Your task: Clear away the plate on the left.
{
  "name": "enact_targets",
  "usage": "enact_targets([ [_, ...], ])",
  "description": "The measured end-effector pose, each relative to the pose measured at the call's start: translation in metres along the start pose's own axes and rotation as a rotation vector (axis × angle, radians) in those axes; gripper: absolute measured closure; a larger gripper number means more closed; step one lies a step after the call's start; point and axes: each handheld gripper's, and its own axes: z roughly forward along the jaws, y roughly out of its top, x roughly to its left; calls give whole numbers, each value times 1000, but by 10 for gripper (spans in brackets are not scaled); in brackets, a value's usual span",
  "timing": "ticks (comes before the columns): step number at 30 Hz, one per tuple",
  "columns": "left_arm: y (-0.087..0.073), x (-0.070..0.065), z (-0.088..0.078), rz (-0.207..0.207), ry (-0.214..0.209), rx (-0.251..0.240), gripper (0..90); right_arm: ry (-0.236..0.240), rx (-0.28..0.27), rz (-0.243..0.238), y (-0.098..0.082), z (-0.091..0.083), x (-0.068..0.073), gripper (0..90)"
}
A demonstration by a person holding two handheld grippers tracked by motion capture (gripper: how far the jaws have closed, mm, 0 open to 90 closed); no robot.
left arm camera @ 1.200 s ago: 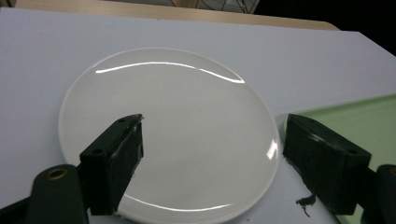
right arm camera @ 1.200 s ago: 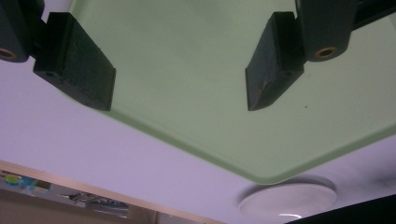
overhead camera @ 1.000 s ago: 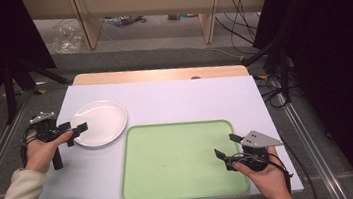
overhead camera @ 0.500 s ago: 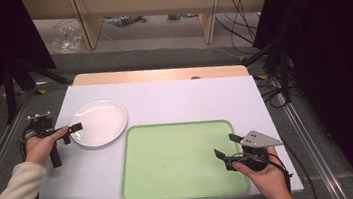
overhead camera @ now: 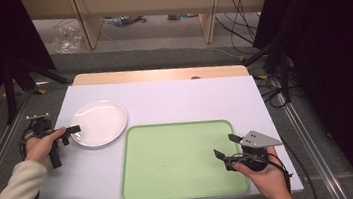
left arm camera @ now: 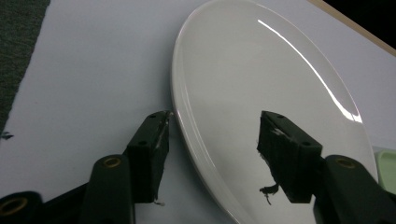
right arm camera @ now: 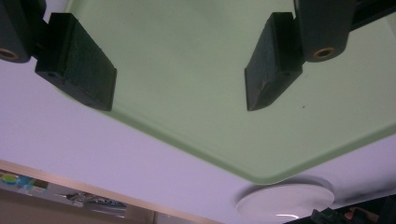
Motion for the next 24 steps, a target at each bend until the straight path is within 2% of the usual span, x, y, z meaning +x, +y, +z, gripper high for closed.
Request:
enact_targets([
  [2,1,1,-1,-5,6,15,457,0,0,0,0,0,0,260],
  [10,2,2,1,-59,-18,20,547,-4,10,-4,1,-1,0,262],
  [14,4,4,0,-82,-8,39,576,-3,10,-3,1,-1,0,262],
  [19,4,6,2,-120,-27,34,615,-2,10,-4,1,-1,0,262],
  [24,5,6,3,-126,-7,37,660,-4,9,-6,1,-1,1,262],
])
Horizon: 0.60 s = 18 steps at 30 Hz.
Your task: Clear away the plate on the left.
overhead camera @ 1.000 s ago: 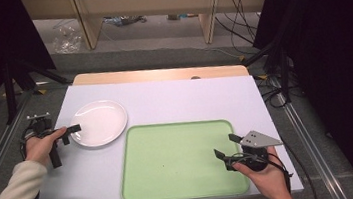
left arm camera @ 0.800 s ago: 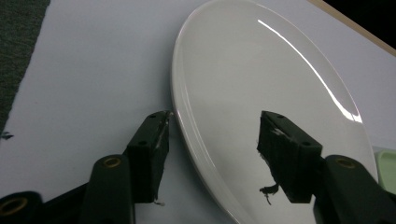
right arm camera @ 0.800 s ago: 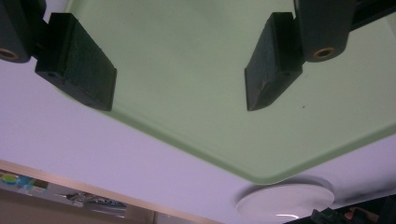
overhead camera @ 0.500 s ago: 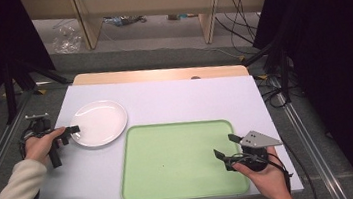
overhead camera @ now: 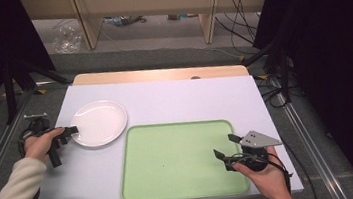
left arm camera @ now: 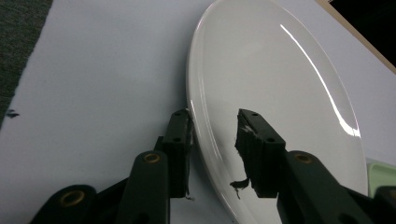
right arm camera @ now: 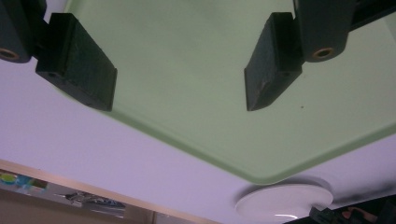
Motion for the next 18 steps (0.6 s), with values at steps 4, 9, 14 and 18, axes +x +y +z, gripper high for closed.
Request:
enact_targets([
  [4,1,1,0,9,13,8,706,2,1,2,0,0,0,262],
  [9,3,-1,0,-14,46,23,730,2,1,1,0,0,0,261],
  [14,4,0,0,-28,40,30,745,6,-6,1,0,1,0,261],
  [18,4,4,1,-80,-17,14,770,11,10,12,0,0,1,261],
])
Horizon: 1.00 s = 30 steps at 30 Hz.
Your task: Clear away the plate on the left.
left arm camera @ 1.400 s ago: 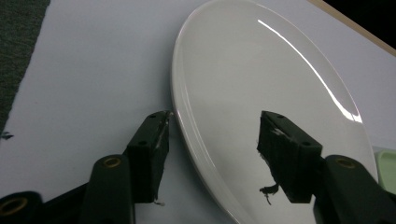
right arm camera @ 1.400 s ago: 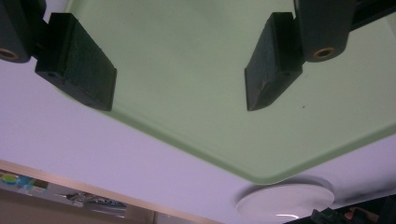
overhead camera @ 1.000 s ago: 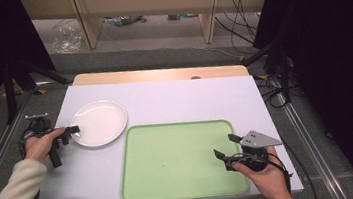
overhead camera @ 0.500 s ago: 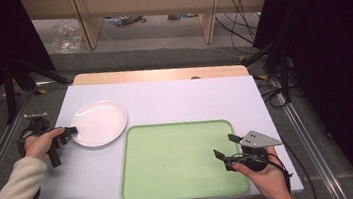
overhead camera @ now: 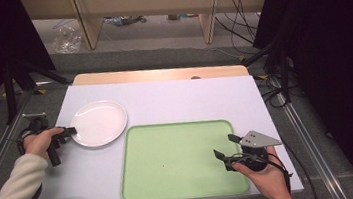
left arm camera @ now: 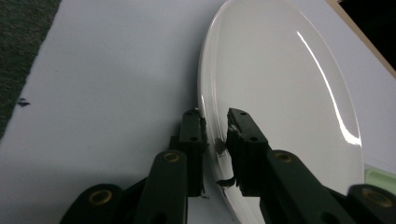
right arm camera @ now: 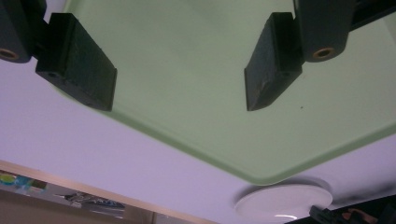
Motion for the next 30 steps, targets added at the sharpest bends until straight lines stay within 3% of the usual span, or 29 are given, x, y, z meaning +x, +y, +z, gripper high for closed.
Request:
enact_targets([
  [1,1,1,-2,4,5,24,770,0,0,0,0,0,0,261],
  [5,0,1,-3,-8,-19,29,788,-5,-14,-10,0,1,-1,261],
  [15,4,-10,-15,-2,-91,-22,846,-8,-9,-11,0,0,-1,262],
  [18,5,-12,-18,-5,-134,-50,868,-1,-11,0,0,0,0,262],
  [30,5,-14,-20,7,-143,-53,871,-2,-12,-8,0,0,-1,262],
])
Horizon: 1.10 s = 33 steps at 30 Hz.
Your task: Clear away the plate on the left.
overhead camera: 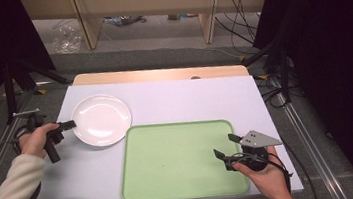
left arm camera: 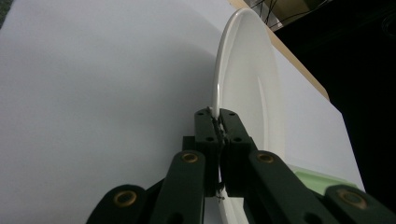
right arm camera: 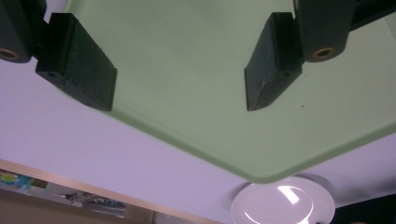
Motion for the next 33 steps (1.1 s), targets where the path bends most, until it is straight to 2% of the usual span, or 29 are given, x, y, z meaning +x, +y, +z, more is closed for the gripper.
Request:
enact_targets([
  [4,0,1,0,-11,-24,-4,872,0,-1,1,0,0,0,262],
  [18,0,1,0,-22,-53,-20,872,4,10,11,0,-1,1,263],
  [20,0,2,0,-27,-61,-21,871,-1,-7,-1,0,0,0,264],
  [21,-1,2,1,-30,-75,-37,871,-4,8,-1,0,-1,0,264],
  [22,-1,2,1,-31,-78,-38,871,4,9,11,0,-1,1,264],
  [28,0,2,-1,-14,-84,-29,869,-1,-5,1,0,0,0,264],
  [30,0,3,-1,-27,-91,-29,868,2,8,10,0,-1,1,264],
  [31,-1,4,0,-36,-113,-46,867,2,8,10,0,-1,1,265],
  [32,0,4,-1,-39,-98,-31,866,-6,0,-1,0,-1,0,265],
  [33,0,4,-1,-41,-102,-30,866,-5,2,1,0,-1,0,265],
])
